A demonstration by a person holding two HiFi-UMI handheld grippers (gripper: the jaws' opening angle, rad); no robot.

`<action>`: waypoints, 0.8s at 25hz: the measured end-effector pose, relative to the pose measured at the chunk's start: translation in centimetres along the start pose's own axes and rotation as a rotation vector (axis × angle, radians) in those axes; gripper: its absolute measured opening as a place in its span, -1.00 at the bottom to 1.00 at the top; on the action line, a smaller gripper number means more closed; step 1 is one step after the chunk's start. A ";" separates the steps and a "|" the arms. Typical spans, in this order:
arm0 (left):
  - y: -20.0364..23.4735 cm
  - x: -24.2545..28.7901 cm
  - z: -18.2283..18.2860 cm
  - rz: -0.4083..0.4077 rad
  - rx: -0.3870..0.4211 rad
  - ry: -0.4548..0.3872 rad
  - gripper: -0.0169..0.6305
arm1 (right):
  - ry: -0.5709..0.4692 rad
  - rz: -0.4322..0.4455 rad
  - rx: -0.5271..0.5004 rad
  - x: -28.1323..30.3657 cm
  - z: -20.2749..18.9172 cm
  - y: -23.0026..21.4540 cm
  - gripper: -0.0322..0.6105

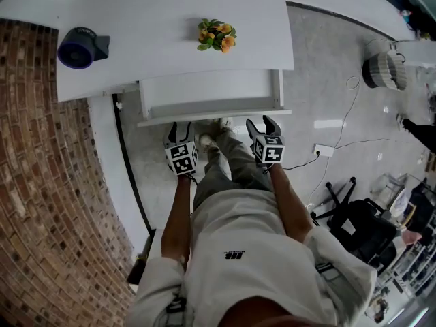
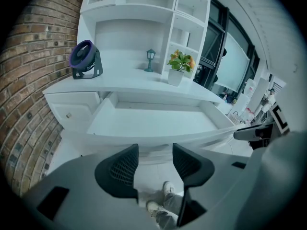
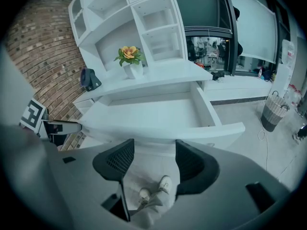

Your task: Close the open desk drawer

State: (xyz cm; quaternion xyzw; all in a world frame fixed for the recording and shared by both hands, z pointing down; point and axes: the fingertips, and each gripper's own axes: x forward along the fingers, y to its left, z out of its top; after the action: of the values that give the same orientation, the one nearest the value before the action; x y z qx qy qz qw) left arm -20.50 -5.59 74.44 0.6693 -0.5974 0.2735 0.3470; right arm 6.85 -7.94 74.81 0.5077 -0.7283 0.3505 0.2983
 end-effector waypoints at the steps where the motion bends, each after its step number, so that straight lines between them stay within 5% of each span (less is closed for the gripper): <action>1: 0.0 0.1 0.1 0.000 0.001 -0.001 -0.21 | 0.000 0.000 0.000 0.1 0.1 0.0 -0.07; 20: 0.4 1.5 2.0 0.000 0.004 -0.006 -0.22 | -0.009 -0.008 -0.007 1.4 2.1 -0.5 -0.07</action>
State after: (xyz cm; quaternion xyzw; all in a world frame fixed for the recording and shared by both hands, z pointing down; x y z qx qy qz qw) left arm -20.75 -8.06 74.42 0.6709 -0.5978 0.2726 0.3439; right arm 6.73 -10.44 74.80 0.5109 -0.7288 0.3447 0.2982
